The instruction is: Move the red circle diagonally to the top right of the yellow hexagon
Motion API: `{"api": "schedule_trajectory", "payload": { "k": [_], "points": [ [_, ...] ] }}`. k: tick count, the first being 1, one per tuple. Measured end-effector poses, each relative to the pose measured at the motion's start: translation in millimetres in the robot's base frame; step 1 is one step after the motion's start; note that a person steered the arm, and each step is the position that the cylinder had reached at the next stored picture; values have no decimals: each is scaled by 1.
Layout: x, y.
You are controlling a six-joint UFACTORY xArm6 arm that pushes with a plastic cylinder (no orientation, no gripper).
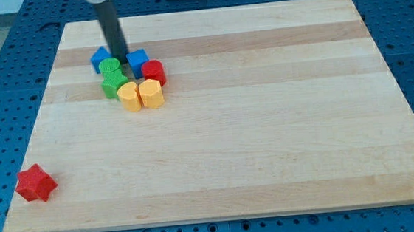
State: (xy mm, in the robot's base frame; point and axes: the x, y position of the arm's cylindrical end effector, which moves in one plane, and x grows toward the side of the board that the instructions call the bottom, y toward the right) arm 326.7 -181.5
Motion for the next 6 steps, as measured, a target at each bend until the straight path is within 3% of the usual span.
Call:
{"api": "schedule_trajectory", "payload": {
  "k": [2,5,6],
  "points": [
    [42,10],
    [37,142],
    [9,143]
  ]
}}
